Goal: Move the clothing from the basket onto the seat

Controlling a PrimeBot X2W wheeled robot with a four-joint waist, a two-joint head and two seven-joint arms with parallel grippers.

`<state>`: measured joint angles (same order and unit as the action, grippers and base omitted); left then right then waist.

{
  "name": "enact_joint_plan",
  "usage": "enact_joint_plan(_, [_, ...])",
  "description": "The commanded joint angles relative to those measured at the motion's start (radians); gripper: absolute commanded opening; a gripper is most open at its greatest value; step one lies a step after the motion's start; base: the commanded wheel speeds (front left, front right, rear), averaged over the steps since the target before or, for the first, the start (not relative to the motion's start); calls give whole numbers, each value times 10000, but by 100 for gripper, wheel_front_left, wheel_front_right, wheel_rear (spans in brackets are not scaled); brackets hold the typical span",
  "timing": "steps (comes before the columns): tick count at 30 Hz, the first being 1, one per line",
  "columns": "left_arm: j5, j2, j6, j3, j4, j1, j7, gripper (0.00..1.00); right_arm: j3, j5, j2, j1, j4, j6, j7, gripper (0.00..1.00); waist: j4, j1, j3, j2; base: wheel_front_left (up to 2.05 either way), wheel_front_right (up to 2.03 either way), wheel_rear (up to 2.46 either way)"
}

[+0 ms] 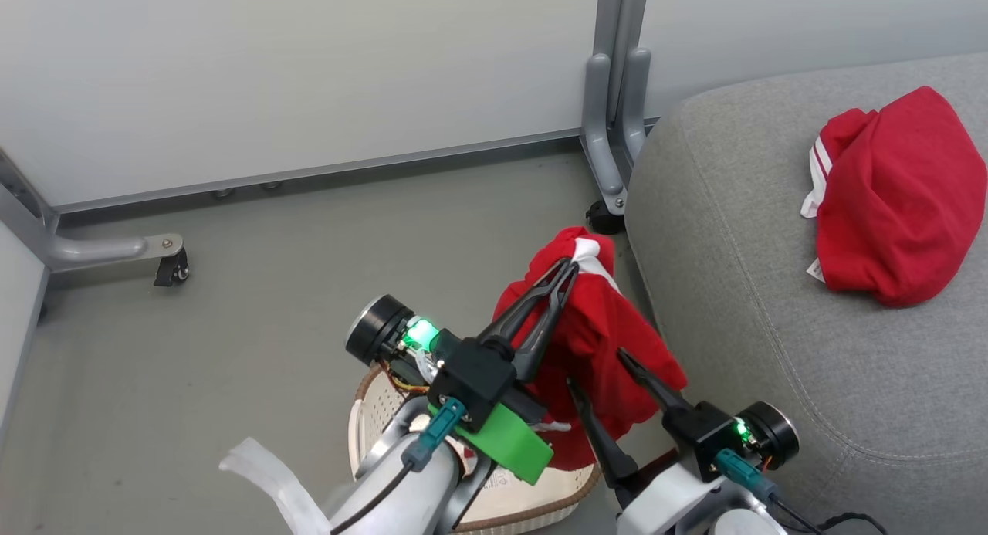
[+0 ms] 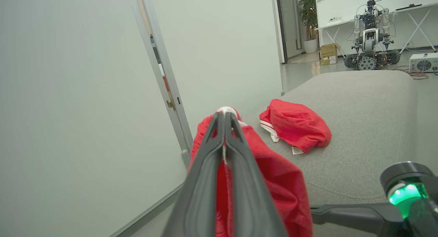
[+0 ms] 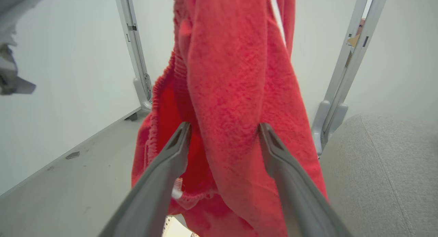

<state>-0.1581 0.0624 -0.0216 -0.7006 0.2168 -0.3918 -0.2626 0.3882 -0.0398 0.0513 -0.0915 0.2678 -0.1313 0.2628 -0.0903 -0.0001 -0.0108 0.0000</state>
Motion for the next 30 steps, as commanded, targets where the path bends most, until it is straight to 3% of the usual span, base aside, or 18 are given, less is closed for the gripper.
enact_joint_plan(1, [126, -20, 31, -55, -73, -173, -31, 0, -177, 76, 36, -135, 133, 10, 30, 100, 11, 1, 8, 0, 0, 0, 0])
enact_joint_plan(3, [149, -15, 63, -144, -93, -186, -31, 0, -377, 154, 20, -172, 343, 10, 30, 100, 28, 1, 17, 0, 0, 0, 0])
enact_joint_plan(4, [139, -20, 71, -188, -104, -205, -31, 0, -410, 125, -1, -182, 404, 10, 30, 46, 35, 1, 26, 0, 0, 0, 0])
enact_joint_plan(5, [132, -24, 84, -213, -109, -223, -31, 0, -370, 62, -4, -172, 497, 10, 30, 10, 38, 1, 36, 0, 0, 0, 0])
enact_joint_plan(6, [122, -26, 101, -233, -99, -239, -31, 0, -216, 49, -9, -170, 610, 9, 30, 0, 39, 1, 47, 0, 0, 0, 0])
enact_joint_plan(20, [-63, 77, 218, -215, 258, -356, -8, 0, -22, -278, 2, -338, 781, 12, 30, 0, -55, 1, 210, 0, 0, 0, 0])
enact_joint_plan(23, [-127, 95, 303, -172, 293, -329, -4, 35, 27, -308, 6, -346, 717, 12, 30, 0, -62, 1, 256, 0, 0, 0, 0])
enact_joint_plan(24, [-139, 103, 313, -163, 312, -316, 15, 35, 29, -313, 5, -353, 702, 12, 30, 0, -61, 1, 270, 0, 0, 0, 0])
enact_joint_plan(25, [-160, 110, 344, -144, 342, -294, 46, 54, 18, -323, 5, -356, 681, 12, 30, 0, -60, 1, 285, 0, 0, 0, 0])
enact_joint_plan(26, [-164, 121, 368, -132, 348, -283, 83, 88, 6, -327, 6, -359, 665, 12, 30, 0, -59, 1, 299, 0, 0, 0, 0])
enact_joint_plan(27, [-188, 130, 416, -103, 355, -271, 97, 100, -2, -329, 4, -359, 643, 12, 30, 0, -61, 1, 315, 0, 0, 0, 0])
enact_joint_plan(30, [-236, 204, 484, -47, 406, -235, 111, 100, -15, -351, 4, -350, 626, 12, 30, 0, -59, 1, 354, 0, 0, 0, 0])
